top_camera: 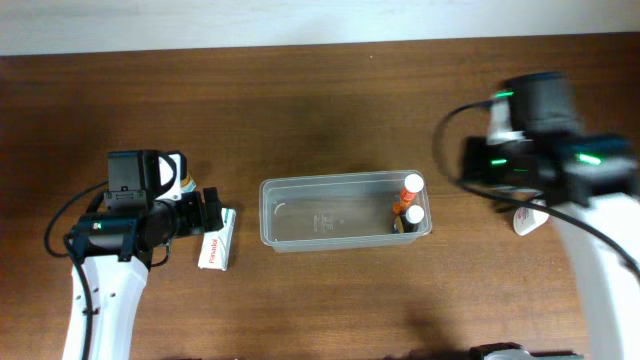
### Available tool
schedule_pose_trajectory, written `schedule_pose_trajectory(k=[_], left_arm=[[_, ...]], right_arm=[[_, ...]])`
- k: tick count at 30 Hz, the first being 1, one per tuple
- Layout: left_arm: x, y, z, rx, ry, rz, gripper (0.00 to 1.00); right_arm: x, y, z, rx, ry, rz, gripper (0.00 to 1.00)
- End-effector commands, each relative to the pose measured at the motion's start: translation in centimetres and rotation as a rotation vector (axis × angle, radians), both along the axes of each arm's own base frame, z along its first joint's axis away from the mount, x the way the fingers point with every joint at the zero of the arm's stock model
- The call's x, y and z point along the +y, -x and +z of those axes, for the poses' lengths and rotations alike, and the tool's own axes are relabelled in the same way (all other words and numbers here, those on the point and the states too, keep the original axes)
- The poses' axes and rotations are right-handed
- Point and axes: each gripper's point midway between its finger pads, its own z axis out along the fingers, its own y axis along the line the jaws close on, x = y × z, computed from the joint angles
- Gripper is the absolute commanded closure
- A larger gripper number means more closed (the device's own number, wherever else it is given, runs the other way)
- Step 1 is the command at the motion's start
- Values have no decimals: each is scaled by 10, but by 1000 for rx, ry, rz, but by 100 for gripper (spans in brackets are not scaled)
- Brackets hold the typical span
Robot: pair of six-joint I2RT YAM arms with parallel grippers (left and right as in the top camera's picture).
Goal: Pack container
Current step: 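Grasp the white dropper bottle with the right gripper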
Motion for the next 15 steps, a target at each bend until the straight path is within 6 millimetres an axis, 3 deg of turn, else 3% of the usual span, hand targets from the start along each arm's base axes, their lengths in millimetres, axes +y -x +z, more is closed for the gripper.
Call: schedule_pose_trajectory(k=[1, 5, 7, 11, 15], left_arm=[[-2, -4, 6, -18, 2, -19, 0], [-2, -4, 6, -18, 2, -19, 0], [-2, -4, 6, -18, 2, -19, 1], [-2, -4, 6, -18, 2, -19, 0], [-2, -4, 6, -18, 2, -19, 1]], right_arm=[[-68, 7, -3, 27, 46, -207, 37], [-115, 13, -40, 159, -2, -331, 35], [-134, 16, -72, 281, -40, -389, 33], [-145, 15, -122, 448, -129, -424, 32], [-148, 15, -147, 534, -156, -429, 33]])
